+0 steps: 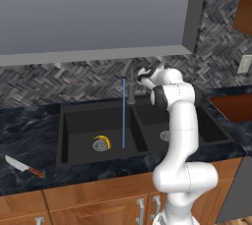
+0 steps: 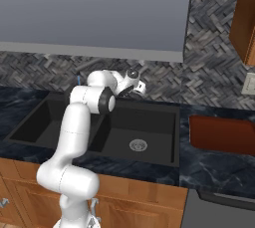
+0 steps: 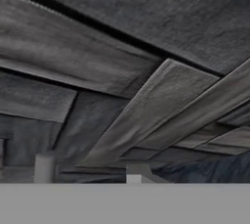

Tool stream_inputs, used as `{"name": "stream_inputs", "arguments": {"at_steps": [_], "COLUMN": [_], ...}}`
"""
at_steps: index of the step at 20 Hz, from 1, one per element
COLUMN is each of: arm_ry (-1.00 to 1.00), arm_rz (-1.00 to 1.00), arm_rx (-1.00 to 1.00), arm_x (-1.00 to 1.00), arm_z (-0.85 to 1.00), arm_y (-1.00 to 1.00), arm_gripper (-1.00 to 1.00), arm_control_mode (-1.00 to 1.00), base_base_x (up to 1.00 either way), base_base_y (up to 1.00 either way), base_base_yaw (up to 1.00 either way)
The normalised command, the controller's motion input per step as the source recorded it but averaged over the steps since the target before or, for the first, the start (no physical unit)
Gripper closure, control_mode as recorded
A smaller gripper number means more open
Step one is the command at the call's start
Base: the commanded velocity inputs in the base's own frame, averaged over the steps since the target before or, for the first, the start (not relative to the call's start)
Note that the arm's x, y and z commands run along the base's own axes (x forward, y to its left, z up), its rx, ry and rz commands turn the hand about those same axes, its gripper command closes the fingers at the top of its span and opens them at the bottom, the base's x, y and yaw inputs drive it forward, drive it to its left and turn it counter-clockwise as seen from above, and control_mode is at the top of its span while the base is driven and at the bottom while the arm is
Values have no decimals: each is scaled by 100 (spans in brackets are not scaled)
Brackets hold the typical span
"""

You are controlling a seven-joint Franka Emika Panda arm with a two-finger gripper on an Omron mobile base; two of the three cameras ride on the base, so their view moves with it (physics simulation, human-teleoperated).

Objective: Pick up all produce items and place them in the sink. Turn on the sink faucet to wash them. Then turn the sink off and put them in the tray.

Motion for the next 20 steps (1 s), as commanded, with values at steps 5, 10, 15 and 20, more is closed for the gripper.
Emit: {"name": "stream_inputs", "arguments": {"at_steps": [5,10,15,20], "arm_ry": [1,1,0,-3], "arm_rz": [-13,-7,0,0], "arm_rx": [0,1,8,14], "arm_x": [-2,-4,-13,-45], "arm_z": [-35,-24,1,26], "arm_y": [-92,-60,-15,-20], "arm_gripper": [100,100,-100,-100], "arm_control_mode": [-100,-100,-100,-100], "base_base_x": [0,0,0,0], "base_base_y": [0,0,0,0], "base_base_yaw": [0,0,0,0]}}
